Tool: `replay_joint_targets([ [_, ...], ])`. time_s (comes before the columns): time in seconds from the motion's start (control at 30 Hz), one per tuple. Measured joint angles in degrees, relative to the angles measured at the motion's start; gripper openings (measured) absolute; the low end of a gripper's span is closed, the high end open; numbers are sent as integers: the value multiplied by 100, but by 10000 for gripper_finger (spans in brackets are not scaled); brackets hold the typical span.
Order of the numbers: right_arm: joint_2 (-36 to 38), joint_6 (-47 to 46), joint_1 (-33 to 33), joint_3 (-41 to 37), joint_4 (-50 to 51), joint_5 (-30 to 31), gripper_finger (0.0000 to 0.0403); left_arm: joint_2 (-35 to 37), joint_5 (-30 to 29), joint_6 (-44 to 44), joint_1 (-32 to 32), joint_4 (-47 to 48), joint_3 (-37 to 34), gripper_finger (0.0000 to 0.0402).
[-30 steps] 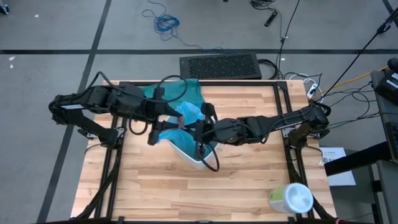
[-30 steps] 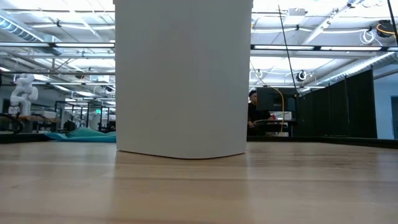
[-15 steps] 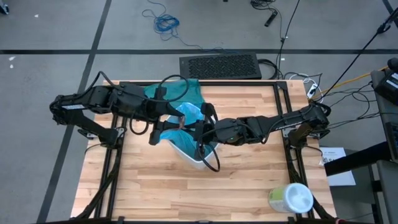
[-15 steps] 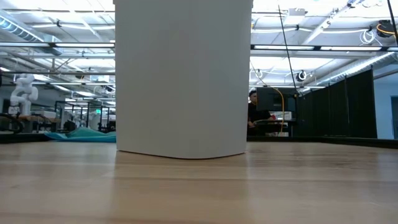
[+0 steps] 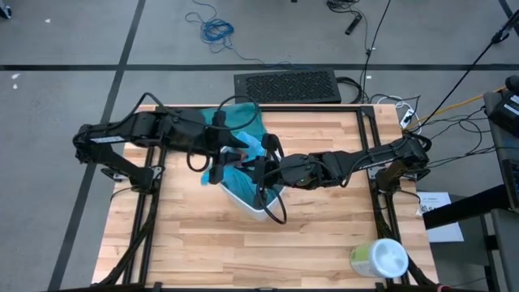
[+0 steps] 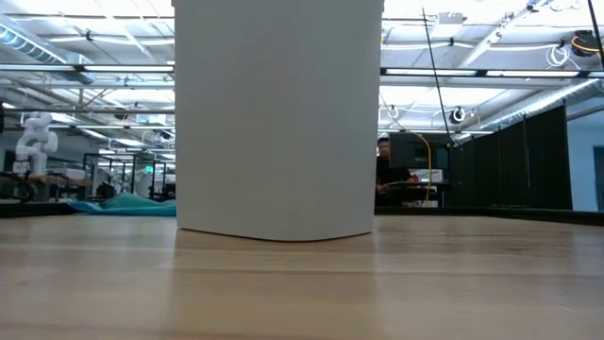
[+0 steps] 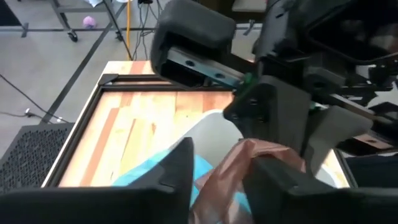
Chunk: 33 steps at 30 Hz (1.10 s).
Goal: Place trash/remove bag and relplace
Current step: Remove the blue trash bag from the bin
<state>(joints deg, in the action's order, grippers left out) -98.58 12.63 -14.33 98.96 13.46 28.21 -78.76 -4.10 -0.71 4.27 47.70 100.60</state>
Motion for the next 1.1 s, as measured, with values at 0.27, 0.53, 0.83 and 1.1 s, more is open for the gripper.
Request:
replay_joint_targets([
  [0.27,1,54,-2,0,19,0,0,122,-2,129,-24,-25,24,6],
  [0.53,2,97,-2,0,124,2,0,223,61,112,-24,406,184,2],
  [0.83,2,181,-3,0,141,2,0,242,392,-35,-24,393,181,47],
  [1.1,2,204,-3,0,145,2,0,312,496,-50,-24,687,181,140],
])
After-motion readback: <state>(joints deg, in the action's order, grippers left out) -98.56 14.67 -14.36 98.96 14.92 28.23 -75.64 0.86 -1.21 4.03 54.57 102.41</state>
